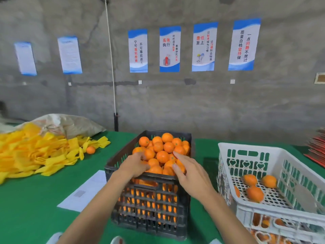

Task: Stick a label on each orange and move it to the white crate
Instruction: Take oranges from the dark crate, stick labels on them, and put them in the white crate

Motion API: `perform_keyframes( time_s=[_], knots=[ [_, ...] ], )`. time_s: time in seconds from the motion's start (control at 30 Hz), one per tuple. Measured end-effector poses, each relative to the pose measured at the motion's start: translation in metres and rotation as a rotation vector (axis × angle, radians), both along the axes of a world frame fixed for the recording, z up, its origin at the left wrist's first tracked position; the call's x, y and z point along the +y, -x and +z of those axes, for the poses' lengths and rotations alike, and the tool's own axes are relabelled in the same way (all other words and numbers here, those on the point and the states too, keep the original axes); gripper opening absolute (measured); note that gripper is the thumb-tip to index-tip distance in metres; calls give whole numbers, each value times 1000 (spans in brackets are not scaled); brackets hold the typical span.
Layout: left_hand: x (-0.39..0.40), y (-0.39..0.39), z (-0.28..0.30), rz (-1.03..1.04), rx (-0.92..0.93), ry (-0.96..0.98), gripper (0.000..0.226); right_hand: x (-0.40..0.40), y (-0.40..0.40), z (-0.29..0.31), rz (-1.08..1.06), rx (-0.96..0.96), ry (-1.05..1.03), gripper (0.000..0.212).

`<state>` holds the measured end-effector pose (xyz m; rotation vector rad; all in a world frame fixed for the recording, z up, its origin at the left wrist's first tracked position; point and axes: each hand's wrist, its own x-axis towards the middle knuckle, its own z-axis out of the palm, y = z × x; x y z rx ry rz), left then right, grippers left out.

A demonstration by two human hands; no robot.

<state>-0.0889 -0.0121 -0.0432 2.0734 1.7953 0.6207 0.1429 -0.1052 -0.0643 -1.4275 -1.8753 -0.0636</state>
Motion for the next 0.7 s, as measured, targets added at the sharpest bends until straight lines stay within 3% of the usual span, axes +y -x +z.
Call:
perform_keyframes(
  time_s=[0.17, 0.4, 0.5, 0.63, 0.7],
  knots=[
    [36, 4, 17, -66, 372, 318, 47, 28, 24, -2, -20, -78, 163, 48],
    [62, -12, 22, -238, 582, 729, 72, 32, 26, -5, -89, -101, 167, 42],
    [64, -19, 13, -205, 697, 673, 80, 30, 28, -5, -94, -86, 156, 41],
    [63, -21, 11, -137, 652, 612, 72, 24, 27, -4, -56, -14, 131, 38],
    [53, -20, 13, -131, 578, 472, 66, 17, 25, -1, -9, 50, 102, 37]
  ],
)
